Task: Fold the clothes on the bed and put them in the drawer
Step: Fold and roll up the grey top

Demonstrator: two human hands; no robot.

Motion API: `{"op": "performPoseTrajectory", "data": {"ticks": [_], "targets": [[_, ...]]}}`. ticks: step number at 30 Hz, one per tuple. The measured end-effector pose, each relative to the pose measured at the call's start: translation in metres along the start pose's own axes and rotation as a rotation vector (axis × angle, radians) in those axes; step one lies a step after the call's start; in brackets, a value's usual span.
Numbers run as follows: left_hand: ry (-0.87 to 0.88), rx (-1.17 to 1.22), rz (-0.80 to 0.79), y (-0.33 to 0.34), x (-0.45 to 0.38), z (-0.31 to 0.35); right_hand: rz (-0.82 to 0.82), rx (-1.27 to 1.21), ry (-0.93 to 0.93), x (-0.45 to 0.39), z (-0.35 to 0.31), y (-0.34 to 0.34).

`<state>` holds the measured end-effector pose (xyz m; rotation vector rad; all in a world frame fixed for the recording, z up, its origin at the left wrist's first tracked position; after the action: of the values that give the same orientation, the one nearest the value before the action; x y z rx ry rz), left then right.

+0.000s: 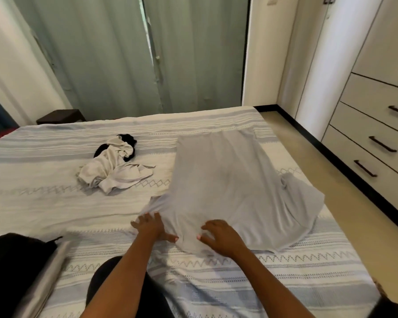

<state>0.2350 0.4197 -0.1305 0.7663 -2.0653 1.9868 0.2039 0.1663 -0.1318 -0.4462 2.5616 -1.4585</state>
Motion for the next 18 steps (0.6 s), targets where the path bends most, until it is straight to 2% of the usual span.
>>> {"op": "performPoseTrajectory", "data": {"ticks": [4,6,8,10,12,15,18], "targets": [[0.144,0.020,-0.021,-0.005,-0.010,0.050,0.349,-0.092,0.124,0.006,0.068,-0.055],[0.244,0.028,-0.048,-0.009,-0.008,0.088,0.485,-0.077,0.217,0.018,0.109,-0.085],[0.289,-0.057,-0.004,-0.013,0.000,0.126,0.594,-0.063,0.342,0.034,0.150,-0.112],[0.304,-0.157,0.063,-0.019,0.007,0.161,0.651,-0.042,0.467,0.052,0.186,-0.134],[0.404,-0.139,0.115,-0.024,0.011,0.203,0.676,-0.028,0.590,0.071,0.220,-0.152],[0.680,0.079,0.141,-0.032,0.023,0.273,0.631,-0.176,0.766,0.090,0.263,-0.166],[0.837,0.231,0.109,-0.037,0.050,0.341,0.598,-0.363,0.865,0.097,0.294,-0.178]]}}
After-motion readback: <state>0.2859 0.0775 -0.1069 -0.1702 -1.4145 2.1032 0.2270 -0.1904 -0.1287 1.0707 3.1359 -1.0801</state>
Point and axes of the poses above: each hand's wrist, its own x-axis away from the middle knuckle, its own y-axis out of the palm, z = x × y, the point moved 5 cm from there along -x, towards the middle knuckle, and after that the axes turned 5 degrees about z, right-handed, at the moved point
